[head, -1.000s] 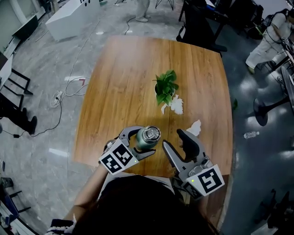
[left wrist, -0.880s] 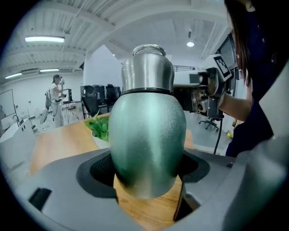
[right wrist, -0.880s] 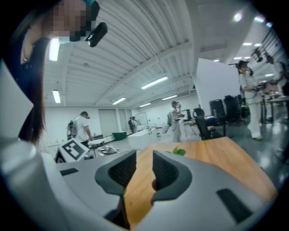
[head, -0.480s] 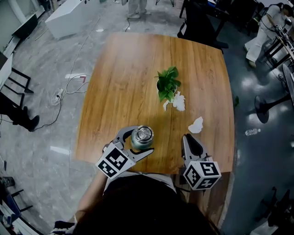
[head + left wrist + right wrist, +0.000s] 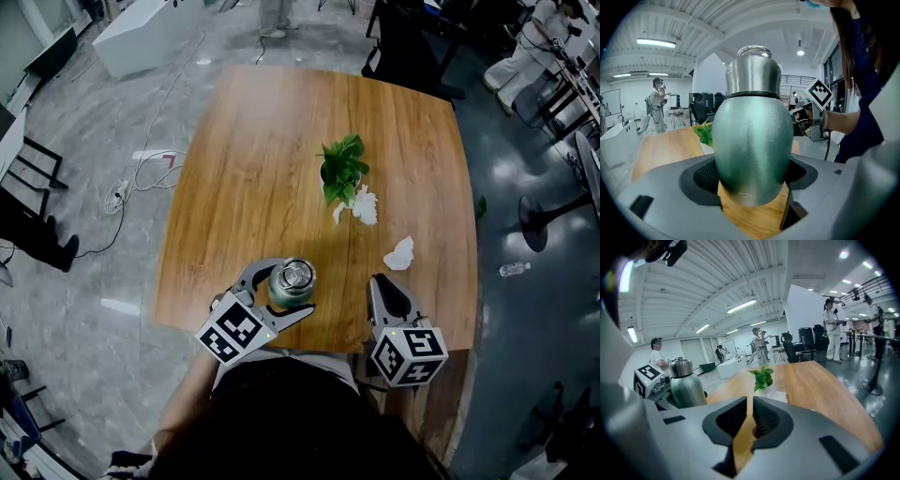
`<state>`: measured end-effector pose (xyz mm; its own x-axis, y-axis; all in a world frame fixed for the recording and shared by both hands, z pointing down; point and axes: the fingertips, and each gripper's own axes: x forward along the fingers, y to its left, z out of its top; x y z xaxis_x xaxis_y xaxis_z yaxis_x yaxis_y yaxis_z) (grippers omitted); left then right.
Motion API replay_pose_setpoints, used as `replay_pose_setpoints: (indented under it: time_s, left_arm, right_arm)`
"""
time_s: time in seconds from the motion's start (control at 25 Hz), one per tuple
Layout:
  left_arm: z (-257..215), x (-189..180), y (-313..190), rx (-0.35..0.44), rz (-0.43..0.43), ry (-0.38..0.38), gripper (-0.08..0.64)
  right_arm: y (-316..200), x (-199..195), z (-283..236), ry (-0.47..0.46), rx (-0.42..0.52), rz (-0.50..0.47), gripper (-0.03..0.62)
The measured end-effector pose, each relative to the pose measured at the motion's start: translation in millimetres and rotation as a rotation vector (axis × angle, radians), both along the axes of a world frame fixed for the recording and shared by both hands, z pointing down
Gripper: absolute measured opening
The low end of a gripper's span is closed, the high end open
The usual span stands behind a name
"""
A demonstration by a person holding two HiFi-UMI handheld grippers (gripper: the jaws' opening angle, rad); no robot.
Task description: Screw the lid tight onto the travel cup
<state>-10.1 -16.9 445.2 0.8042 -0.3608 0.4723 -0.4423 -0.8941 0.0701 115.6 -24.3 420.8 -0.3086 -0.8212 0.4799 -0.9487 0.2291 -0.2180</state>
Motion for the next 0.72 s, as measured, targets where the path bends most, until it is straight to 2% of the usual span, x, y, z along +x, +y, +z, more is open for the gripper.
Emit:
replay_pose_setpoints:
  time_s: [0.72]
  left_arm:
    - [9.2, 1.6, 9.9, -0.017, 0.028, -0.025, 0.388]
  right_arm:
    - [7.2, -7.9, 8.2, 0.047, -0.023, -0.05, 0.051]
